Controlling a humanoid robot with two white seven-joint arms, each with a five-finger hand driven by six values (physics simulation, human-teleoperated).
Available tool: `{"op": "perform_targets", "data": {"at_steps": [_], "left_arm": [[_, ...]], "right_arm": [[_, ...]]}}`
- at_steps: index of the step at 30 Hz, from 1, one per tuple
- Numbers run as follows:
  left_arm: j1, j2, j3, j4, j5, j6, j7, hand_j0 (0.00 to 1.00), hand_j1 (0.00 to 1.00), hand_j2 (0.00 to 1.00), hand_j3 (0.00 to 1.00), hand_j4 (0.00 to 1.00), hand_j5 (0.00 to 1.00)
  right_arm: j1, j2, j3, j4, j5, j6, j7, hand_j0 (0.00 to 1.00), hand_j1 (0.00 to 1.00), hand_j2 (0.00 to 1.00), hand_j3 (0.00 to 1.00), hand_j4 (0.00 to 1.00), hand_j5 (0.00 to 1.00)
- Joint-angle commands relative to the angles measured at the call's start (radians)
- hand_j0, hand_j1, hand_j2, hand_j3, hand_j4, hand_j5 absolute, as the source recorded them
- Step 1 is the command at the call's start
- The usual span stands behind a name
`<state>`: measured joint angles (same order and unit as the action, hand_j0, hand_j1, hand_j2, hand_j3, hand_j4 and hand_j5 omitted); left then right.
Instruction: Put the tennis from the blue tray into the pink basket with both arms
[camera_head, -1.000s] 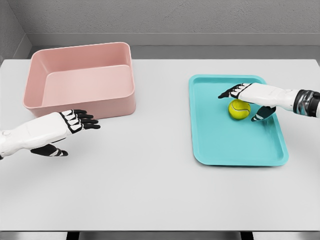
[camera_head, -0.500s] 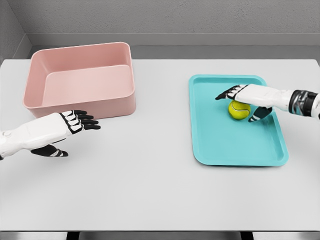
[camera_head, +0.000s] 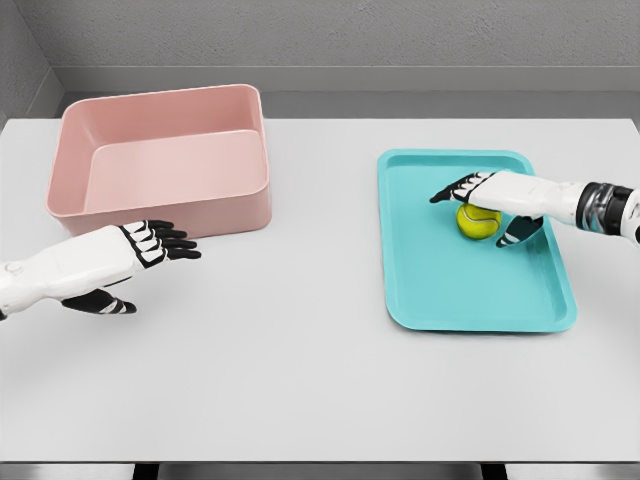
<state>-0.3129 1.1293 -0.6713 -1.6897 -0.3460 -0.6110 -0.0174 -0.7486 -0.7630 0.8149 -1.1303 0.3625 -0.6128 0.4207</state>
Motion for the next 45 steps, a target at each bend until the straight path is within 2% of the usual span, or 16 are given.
{"op": "perform_targets", "data": {"at_steps": [1, 13, 23, 40, 45], "left_arm": [[0.000, 0.001, 0.001, 0.001, 0.005, 0.000, 0.000, 1.00, 1.00, 1.00, 1.00, 1.00, 1.00], [0.002, 0.001, 0.001, 0.001, 0.005, 0.000, 0.000, 1.00, 1.00, 1.00, 1.00, 1.00, 1.00], [0.002, 0.003, -0.001, 0.001, 0.007, 0.000, 0.000, 1.00, 1.00, 1.00, 1.00, 1.00, 1.00], [0.002, 0.003, -0.001, 0.001, 0.007, 0.000, 0.000, 1.00, 1.00, 1.00, 1.00, 1.00, 1.00], [0.002, 0.003, 0.001, 0.001, 0.007, 0.000, 0.000, 1.00, 1.00, 1.00, 1.00, 1.00, 1.00]], "right_arm": [[0.000, -0.001, -0.002, 0.001, -0.007, 0.002, 0.000, 1.00, 1.00, 1.00, 1.00, 1.00, 1.00], [0.002, -0.005, -0.002, 0.001, -0.007, 0.002, 0.000, 1.00, 1.00, 1.00, 1.00, 1.00, 1.00], [0.000, -0.005, -0.002, 0.017, 0.006, 0.002, 0.004, 0.81, 0.81, 0.81, 0.81, 0.81, 0.81], [0.000, -0.002, -0.003, 0.021, 0.007, 0.002, 0.032, 0.64, 0.64, 0.64, 0.64, 0.64, 0.64], [-0.002, -0.007, -0.006, 0.015, 0.004, 0.002, 0.035, 0.64, 0.64, 0.64, 0.64, 0.64, 0.64]]}}
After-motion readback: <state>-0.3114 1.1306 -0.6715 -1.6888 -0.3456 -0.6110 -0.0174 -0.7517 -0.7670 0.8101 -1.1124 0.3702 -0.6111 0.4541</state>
